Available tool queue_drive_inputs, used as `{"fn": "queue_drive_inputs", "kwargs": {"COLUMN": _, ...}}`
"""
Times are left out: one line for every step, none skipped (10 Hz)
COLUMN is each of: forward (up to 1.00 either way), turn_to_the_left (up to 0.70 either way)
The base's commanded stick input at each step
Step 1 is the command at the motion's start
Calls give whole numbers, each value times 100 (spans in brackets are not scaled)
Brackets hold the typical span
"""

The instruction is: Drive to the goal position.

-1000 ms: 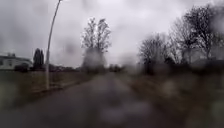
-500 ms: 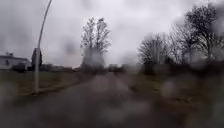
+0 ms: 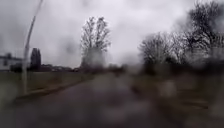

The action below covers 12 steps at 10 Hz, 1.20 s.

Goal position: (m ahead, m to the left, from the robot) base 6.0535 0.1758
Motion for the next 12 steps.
{"fn": "queue_drive_inputs", "kwargs": {"forward": 100, "turn_to_the_left": 0}}
{"fn": "queue_drive_inputs", "kwargs": {"forward": 100, "turn_to_the_left": 0}}
{"fn": "queue_drive_inputs", "kwargs": {"forward": 100, "turn_to_the_left": 0}}
{"fn": "queue_drive_inputs", "kwargs": {"forward": 100, "turn_to_the_left": 0}}
{"fn": "queue_drive_inputs", "kwargs": {"forward": 100, "turn_to_the_left": 0}}
{"fn": "queue_drive_inputs", "kwargs": {"forward": 100, "turn_to_the_left": 0}}
{"fn": "queue_drive_inputs", "kwargs": {"forward": 100, "turn_to_the_left": 0}}
{"fn": "queue_drive_inputs", "kwargs": {"forward": 100, "turn_to_the_left": 0}}
{"fn": "queue_drive_inputs", "kwargs": {"forward": 100, "turn_to_the_left": 0}}
{"fn": "queue_drive_inputs", "kwargs": {"forward": 100, "turn_to_the_left": 0}}
{"fn": "queue_drive_inputs", "kwargs": {"forward": 100, "turn_to_the_left": 0}}
{"fn": "queue_drive_inputs", "kwargs": {"forward": 100, "turn_to_the_left": 0}}
